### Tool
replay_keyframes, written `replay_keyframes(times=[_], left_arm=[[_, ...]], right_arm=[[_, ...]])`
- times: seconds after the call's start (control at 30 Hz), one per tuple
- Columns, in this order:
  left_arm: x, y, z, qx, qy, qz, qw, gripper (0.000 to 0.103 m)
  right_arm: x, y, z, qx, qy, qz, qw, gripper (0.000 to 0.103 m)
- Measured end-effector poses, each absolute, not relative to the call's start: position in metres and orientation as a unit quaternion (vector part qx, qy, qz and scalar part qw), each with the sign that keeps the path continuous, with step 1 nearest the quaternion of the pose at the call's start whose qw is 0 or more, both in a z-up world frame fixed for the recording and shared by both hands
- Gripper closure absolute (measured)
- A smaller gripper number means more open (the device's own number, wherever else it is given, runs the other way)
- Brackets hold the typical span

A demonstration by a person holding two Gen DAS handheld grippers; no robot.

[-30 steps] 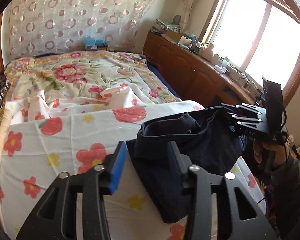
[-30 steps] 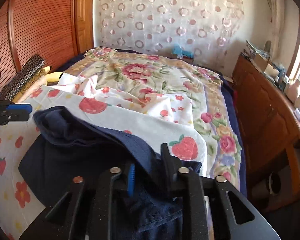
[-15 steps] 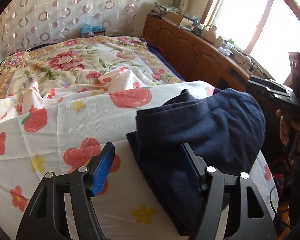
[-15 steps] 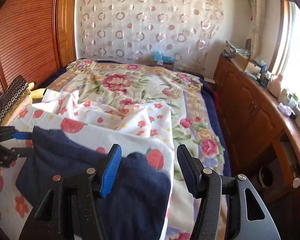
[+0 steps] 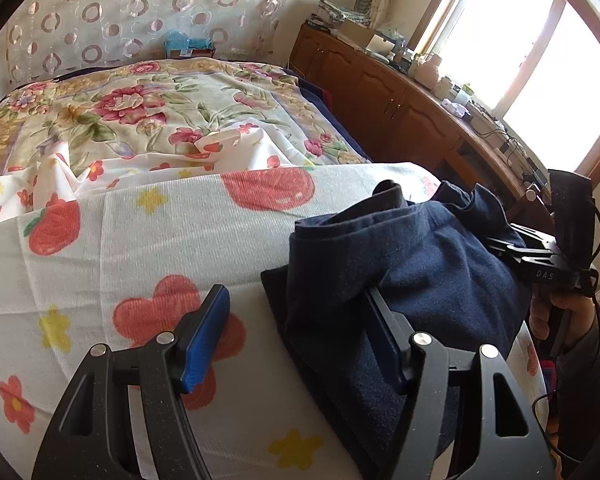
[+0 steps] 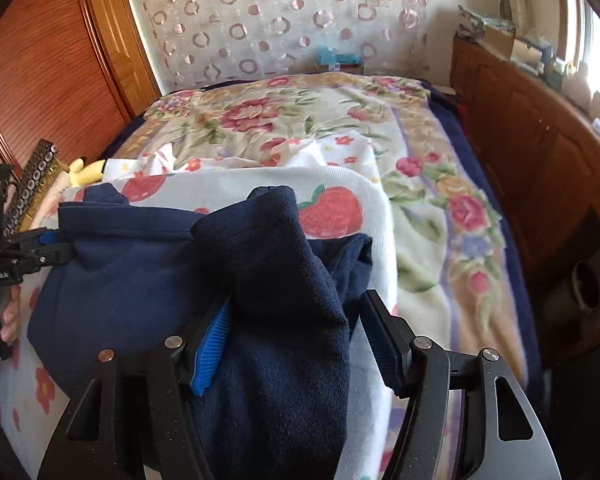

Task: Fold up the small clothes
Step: 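Carry the shirt onto the patterned stack and open both grippers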

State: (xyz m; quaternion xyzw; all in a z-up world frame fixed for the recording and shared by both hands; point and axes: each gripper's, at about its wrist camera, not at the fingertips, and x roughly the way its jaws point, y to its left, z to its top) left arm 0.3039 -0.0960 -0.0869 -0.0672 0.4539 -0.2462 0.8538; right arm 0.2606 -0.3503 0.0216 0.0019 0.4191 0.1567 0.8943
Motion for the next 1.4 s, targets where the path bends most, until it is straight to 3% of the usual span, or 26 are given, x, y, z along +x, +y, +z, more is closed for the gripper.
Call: replay_keyframes(times=[0.07,0.17,0.2,0.23,0.27,0.33,0.4,0.47,0.93,1.4], left_arm=[[0.305,-0.096,-0.087,-0.068,0.454,-0.248,0.853,0.036],[0.307,-0.098,-0.088,-0.072,0.453,-0.258,0.85,0.047],[0.307,-0.099,-0.089,-0.075,0.454,-0.263,0.848,0.055],[0.307,-0.1,-0.09,-0.081,0.457,-0.269,0.844,0.056],[0.307,-0.1,-0.09,-0.084,0.456,-0.27,0.844,0.059],[0.308,-0.099,-0.09,-0.097,0.456,-0.281,0.838,0.07],[0.307,-0.097,-0.088,-0.105,0.454,-0.287,0.837,0.086],[0.3,-0.099,-0.079,-0.094,0.441,-0.293,0.843,0.09],[0.231,-0.047,0.021,-0.087,0.317,-0.279,0.902,0.094],[0.192,0.098,0.045,-0.101,0.257,-0.131,0.952,0.094]], right_arm=[[0.262,-0.351,0.017,0.001,0.418,0.165,0.893,0.038],[0.263,-0.354,0.014,-0.001,0.415,0.168,0.894,0.039],[0.263,-0.355,0.013,-0.003,0.414,0.17,0.894,0.042],[0.261,-0.356,0.012,-0.001,0.412,0.172,0.895,0.047],[0.26,-0.355,0.009,0.001,0.411,0.18,0.894,0.056],[0.255,-0.349,0.006,-0.002,0.408,0.19,0.893,0.064],[0.255,-0.346,0.004,-0.005,0.408,0.197,0.892,0.076],[0.255,-0.35,0.004,-0.002,0.401,0.205,0.893,0.083],[0.203,-0.322,0.069,-0.023,0.27,0.216,0.938,0.087],[0.243,-0.178,0.111,-0.104,0.201,0.341,0.912,0.087]])
